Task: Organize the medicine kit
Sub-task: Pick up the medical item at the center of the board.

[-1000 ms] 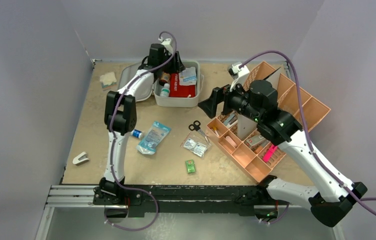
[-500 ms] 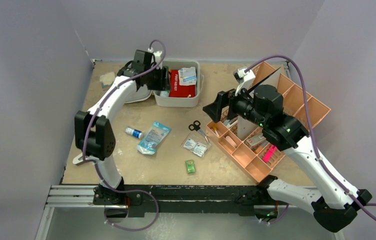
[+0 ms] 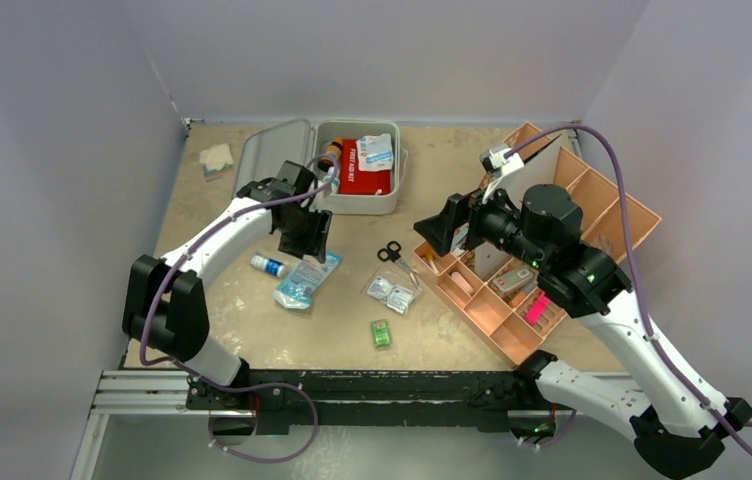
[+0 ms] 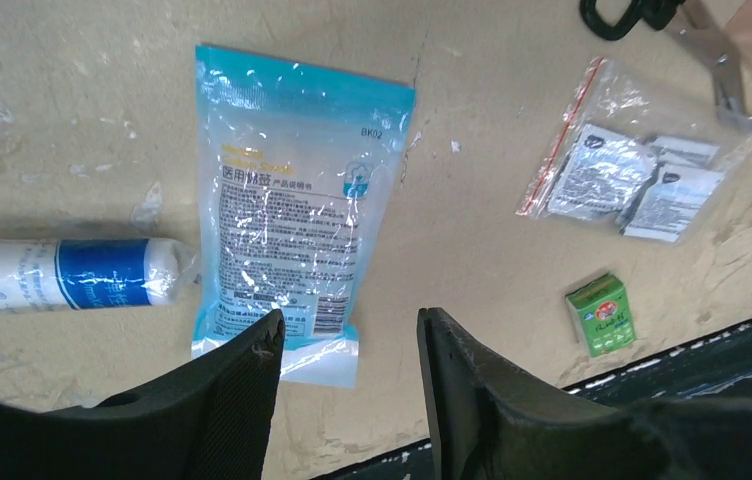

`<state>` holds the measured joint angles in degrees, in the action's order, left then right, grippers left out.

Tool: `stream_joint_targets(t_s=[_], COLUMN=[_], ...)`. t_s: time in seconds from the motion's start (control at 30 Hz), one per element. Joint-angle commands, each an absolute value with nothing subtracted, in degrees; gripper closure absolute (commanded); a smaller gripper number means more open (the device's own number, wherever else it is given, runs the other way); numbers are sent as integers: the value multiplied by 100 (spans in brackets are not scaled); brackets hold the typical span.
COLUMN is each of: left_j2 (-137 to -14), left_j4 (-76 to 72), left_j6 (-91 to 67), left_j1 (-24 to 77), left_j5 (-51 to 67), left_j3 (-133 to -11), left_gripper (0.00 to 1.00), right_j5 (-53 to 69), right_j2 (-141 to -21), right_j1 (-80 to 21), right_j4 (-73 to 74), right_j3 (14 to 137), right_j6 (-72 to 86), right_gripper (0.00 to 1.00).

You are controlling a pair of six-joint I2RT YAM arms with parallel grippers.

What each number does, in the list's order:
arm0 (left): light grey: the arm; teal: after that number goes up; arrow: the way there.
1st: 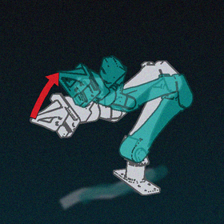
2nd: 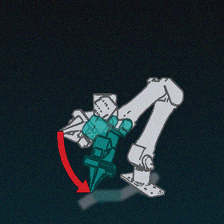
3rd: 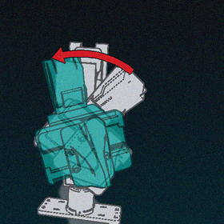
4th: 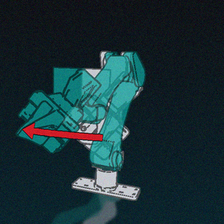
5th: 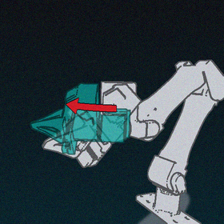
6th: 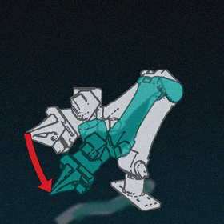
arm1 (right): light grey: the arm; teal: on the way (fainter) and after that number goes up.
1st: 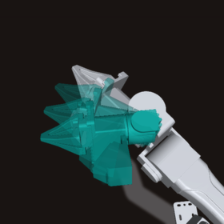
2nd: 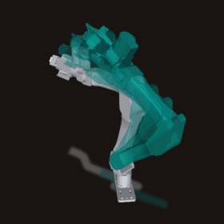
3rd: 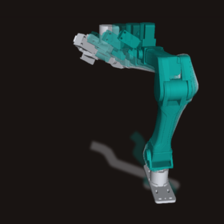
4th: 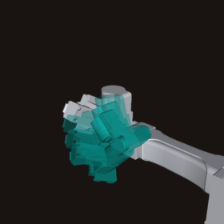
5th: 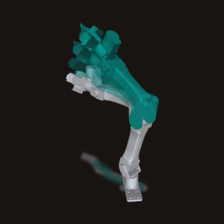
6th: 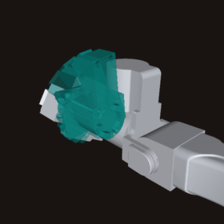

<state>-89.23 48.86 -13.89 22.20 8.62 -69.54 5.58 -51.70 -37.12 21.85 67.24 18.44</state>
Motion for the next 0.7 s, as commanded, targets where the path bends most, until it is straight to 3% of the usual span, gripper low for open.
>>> stream_joint_targets(t_s=[0.0,0.47,0.67], left_j2=[-8975,-10067,-10211], left_j4=[4773,4090,3991], left_j6=[-1398,-1749,-1808], left_j1=[2355,3010,3084], left_j5=[615,312,26], left_j3=[-6777,-6511,-6453], left_gripper=[50,51,58], right_j5=[615,580,588], right_j2=[-5076,-4969,-4933], right_j1=[-3735,-3735,-3736], right_j4=[1939,1906,1937], right_j3=[6727,6627,6618], right_j6=[1889,1903,1863], right_gripper=[1,1,1])
